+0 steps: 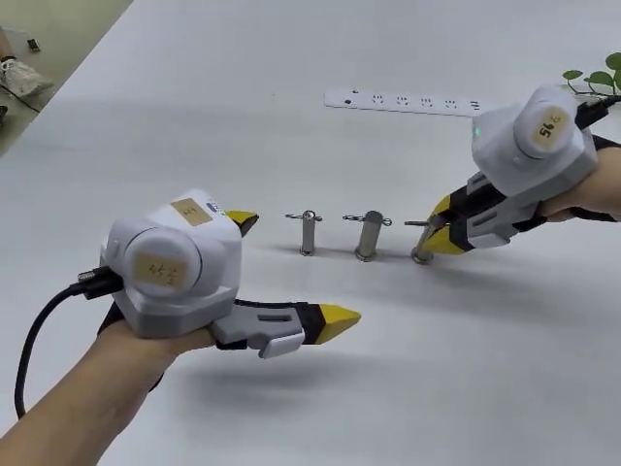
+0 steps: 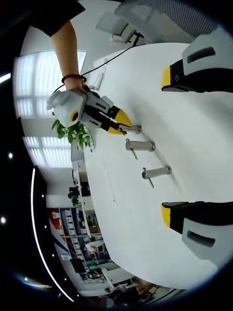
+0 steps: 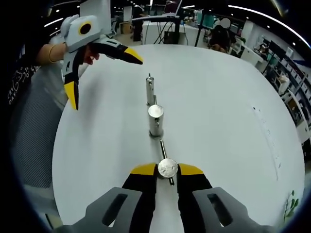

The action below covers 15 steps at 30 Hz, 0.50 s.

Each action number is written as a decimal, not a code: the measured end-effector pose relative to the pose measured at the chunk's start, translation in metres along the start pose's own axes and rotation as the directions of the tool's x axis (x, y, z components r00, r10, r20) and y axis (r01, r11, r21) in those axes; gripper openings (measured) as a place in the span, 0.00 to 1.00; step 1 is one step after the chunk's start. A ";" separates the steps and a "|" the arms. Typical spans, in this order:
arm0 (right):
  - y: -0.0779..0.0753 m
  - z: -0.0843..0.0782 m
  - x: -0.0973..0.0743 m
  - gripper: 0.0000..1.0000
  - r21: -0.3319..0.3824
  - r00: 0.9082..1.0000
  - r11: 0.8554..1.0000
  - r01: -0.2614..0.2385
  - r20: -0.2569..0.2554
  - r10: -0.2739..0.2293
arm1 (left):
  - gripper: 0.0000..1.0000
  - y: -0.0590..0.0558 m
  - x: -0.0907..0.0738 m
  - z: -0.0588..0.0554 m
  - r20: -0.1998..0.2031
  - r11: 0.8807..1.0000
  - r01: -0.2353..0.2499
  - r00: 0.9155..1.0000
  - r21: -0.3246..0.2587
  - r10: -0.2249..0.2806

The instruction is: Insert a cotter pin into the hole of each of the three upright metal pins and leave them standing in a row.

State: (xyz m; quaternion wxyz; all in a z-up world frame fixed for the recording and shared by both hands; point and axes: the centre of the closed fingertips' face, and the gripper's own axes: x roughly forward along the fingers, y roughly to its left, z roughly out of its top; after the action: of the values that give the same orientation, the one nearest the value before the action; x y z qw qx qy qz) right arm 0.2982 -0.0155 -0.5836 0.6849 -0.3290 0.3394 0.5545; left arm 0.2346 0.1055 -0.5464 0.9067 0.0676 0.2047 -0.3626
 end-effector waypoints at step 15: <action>0.005 0.013 -0.026 0.40 0.331 0.958 0.929 0.166 0.169 -0.232 | 0.88 0.012 -0.003 0.008 0.018 0.997 -0.048 0.999 -0.063 0.050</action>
State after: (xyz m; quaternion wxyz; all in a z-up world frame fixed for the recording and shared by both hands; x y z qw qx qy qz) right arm 0.2905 -0.0181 -0.5554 0.8125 -0.1901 0.3155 0.4518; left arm 0.2430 0.1141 -0.5382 0.9190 0.0405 0.2052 -0.3343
